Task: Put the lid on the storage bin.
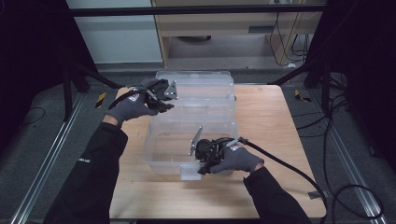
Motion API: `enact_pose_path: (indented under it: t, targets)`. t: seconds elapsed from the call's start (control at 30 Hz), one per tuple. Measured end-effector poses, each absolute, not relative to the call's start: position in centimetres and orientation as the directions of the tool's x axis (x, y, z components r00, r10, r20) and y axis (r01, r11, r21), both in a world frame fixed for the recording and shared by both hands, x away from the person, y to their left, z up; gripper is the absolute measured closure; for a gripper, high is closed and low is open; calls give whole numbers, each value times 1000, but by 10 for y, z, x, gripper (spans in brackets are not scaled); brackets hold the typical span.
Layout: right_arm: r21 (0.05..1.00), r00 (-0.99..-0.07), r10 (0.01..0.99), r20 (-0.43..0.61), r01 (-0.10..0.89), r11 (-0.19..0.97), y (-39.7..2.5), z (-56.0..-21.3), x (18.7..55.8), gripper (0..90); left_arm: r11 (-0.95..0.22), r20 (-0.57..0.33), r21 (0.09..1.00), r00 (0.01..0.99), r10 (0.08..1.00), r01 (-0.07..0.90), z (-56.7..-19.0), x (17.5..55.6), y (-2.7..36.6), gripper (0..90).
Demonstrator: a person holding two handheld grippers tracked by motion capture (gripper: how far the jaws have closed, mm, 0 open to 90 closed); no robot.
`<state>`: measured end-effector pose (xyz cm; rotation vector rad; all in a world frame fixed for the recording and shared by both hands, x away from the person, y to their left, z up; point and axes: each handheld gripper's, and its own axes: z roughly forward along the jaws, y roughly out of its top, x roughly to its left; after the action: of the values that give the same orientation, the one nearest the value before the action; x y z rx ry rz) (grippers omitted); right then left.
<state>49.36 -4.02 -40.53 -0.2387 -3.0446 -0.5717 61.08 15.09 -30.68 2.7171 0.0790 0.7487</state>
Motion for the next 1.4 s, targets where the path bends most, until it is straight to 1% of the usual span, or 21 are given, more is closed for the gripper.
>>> enact_pose_path:
  t: [0.2,0.43,0.73,1.0,1.2,1.4]
  targets:
    - [361,-987,147,58,158,919,-40,-406,493,653,-954,496,298,859,127,-31,-309,614,148,732]
    - [360,-988,143,59,154,920,-40,-405,493,654,-957,464,291,876,135,-6,-308,618,146,754]
    - [361,-987,151,50,159,919,-40,-405,492,653,-969,462,244,883,89,-30,-307,617,142,806]
    - [361,-987,152,45,158,919,-40,-405,492,655,-968,445,249,892,76,-41,-303,616,142,841]
    - [357,-987,156,34,158,921,-39,-405,490,657,-971,449,233,891,65,-46,-301,611,139,855]
    - [356,-989,147,24,146,923,-39,-405,488,657,-970,426,239,902,67,-40,-297,605,142,872]
